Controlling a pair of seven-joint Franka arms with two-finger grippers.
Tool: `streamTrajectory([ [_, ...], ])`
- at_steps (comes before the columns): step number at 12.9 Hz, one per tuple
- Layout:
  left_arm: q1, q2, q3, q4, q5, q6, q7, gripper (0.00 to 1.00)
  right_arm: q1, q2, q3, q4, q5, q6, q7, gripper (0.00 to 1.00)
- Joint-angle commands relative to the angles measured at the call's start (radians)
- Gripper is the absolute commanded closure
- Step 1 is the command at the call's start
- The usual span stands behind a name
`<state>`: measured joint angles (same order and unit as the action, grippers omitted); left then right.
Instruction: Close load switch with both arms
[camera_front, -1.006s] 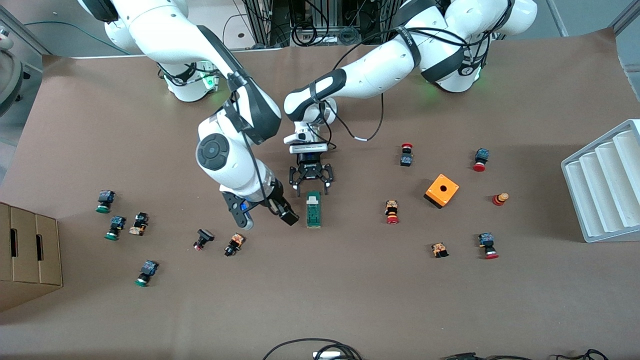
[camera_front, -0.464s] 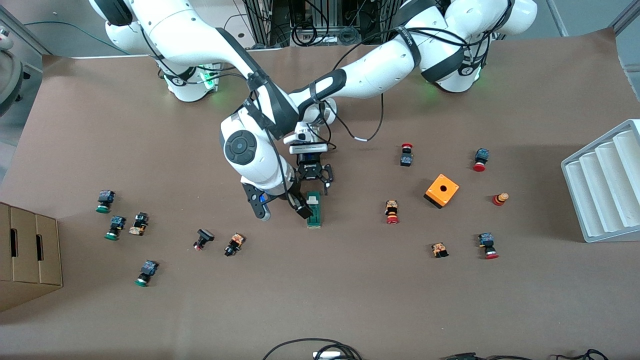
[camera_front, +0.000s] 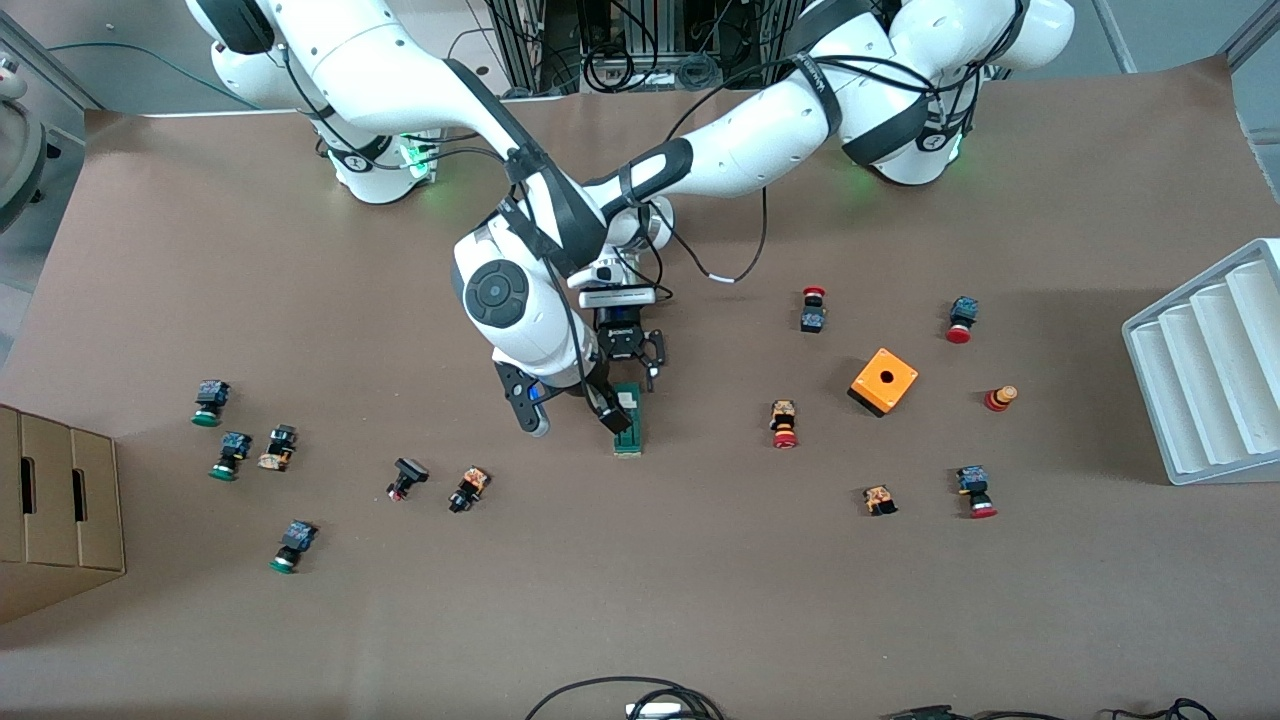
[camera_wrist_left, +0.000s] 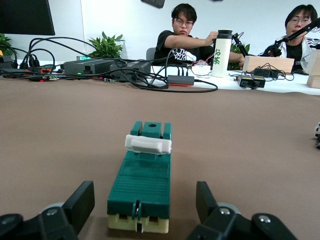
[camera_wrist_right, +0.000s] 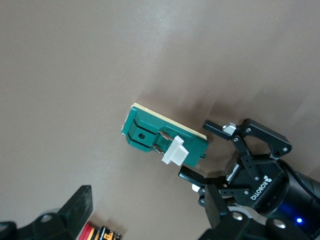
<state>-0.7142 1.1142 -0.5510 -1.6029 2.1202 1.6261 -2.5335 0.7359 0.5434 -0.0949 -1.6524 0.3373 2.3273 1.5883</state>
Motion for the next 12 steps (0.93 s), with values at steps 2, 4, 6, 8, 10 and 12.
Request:
streamTrajectory([
  [2,0.004,0.027,-0.004,0.023,0.012,0.008,-0.004,0.26,0.031,0.024,-0.012,-0.036,0.008,0.079,0.027,0.00],
  [4,0.004,0.032,-0.004,0.023,0.015,0.006,-0.019,0.29,0.037,0.027,-0.012,-0.058,0.009,0.104,0.033,0.00],
  [6,0.004,0.032,-0.006,0.023,0.014,0.006,-0.022,0.33,0.054,0.026,-0.012,-0.079,0.011,0.128,0.036,0.01],
  [8,0.004,0.030,-0.006,0.024,0.014,0.006,-0.022,0.37,0.071,0.029,-0.012,-0.104,0.009,0.179,0.071,0.01],
  [10,0.004,0.030,-0.006,0.024,0.014,0.008,-0.022,0.40,0.089,0.044,-0.012,-0.112,0.011,0.216,0.110,0.02],
  [12,0.004,0.030,-0.006,0.024,0.012,0.006,-0.022,0.45,0.114,0.070,-0.012,-0.113,0.011,0.268,0.151,0.03],
])
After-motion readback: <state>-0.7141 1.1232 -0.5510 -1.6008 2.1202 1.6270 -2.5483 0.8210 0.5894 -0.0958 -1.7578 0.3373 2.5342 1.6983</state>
